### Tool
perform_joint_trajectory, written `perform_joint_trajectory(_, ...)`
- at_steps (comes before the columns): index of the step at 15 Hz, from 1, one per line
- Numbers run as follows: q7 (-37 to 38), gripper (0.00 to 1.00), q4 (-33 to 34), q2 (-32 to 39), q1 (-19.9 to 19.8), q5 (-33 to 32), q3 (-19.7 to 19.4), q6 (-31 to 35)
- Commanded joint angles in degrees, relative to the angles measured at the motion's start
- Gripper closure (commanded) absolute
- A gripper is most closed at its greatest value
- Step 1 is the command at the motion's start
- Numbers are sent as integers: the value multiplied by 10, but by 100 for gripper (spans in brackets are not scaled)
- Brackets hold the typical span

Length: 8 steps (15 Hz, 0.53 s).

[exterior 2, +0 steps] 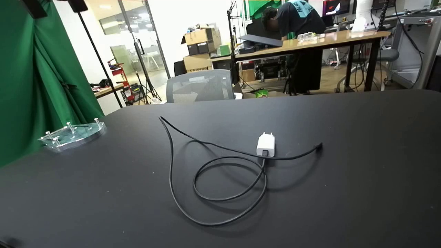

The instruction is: Move the charging pin to the left

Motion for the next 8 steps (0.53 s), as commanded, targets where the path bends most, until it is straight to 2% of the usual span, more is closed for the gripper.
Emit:
perform_joint_trajectory(1,0,0,1,0,-1,0,1,-2)
perform_joint_trajectory(5,-101,0,9,32,10,5,-44,-33)
perform_joint_trajectory(8,-227,0,13,66,12,14,-100,-58)
